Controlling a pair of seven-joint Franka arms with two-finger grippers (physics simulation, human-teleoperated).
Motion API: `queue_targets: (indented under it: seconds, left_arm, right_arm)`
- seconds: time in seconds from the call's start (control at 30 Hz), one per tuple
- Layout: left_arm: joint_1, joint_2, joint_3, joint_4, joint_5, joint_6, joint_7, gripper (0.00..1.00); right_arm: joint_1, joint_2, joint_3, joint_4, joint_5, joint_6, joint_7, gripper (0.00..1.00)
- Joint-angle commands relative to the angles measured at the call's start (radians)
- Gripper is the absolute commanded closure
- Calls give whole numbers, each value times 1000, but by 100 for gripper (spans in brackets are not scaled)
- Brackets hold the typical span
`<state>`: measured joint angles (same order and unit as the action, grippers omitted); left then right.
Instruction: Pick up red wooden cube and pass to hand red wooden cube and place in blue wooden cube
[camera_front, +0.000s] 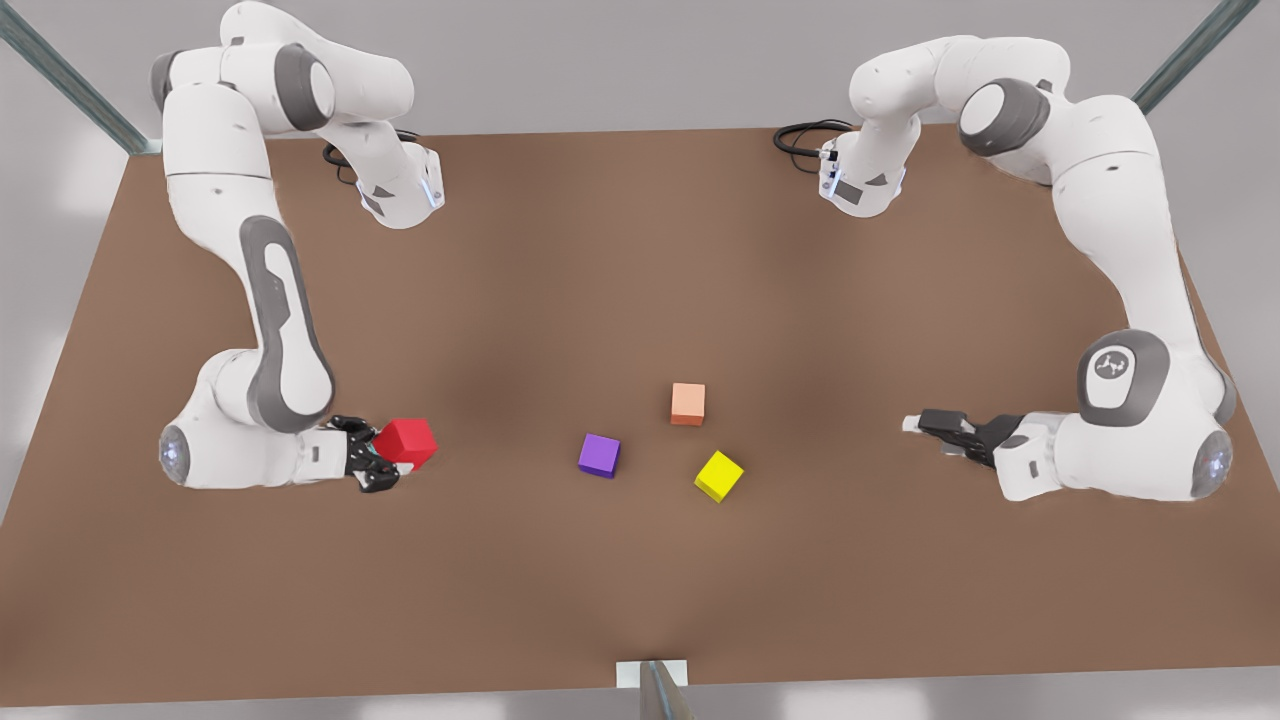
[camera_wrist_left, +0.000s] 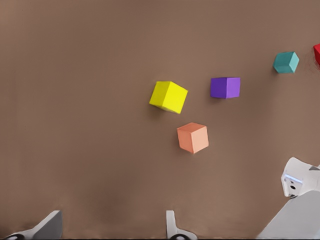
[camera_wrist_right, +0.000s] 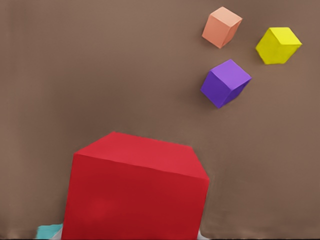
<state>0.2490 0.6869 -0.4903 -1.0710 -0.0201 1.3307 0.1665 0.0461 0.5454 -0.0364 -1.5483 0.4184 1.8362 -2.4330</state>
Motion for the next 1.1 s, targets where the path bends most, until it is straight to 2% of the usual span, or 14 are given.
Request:
queue_targets:
  seconds: [0.0,0.03,0.07,0.1,0.17,0.23,0.27,0.33,0.5,0.93,1.07]
  left_arm:
    - [-191,-380,260,-504,174,215,-119,0]
    - [-195,-461,289,-624,143,333,-119,0]
    - [-217,-455,335,-607,126,309,-88,0]
    - [-211,-399,334,-526,126,275,-64,0]
    - [-232,-360,328,-480,137,259,-62,0]
    - [-250,-322,328,-298,132,73,-67,0]
    - [-243,-311,328,-279,134,68,-88,0]
    - [-246,-311,328,-271,134,70,-82,0]
    - [-241,-308,332,-267,138,110,-81,0]
    - [-223,-308,332,-271,132,102,-88,0]
    - [-223,-308,332,-271,132,102,-88,0]
  right_arm:
    - [3,-1,-10,17,-372,-15,272,37]
    - [4,-1,-11,17,-391,-8,272,37]
    - [4,-4,-11,11,-412,-2,275,37]
    - [9,-12,-11,-3,-414,8,275,37]
    - [18,-36,-11,-67,-414,60,311,37]
    - [18,-65,-8,-130,-412,144,377,37]
    - [18,-78,-8,-164,-408,185,428,37]
    - [18,-108,-7,-250,-389,316,542,36]
    - [34,-105,-5,-300,-391,414,626,36]
    - [61,-90,-3,-348,-391,469,624,35]
    - [61,-93,-3,-355,-391,468,624,30]
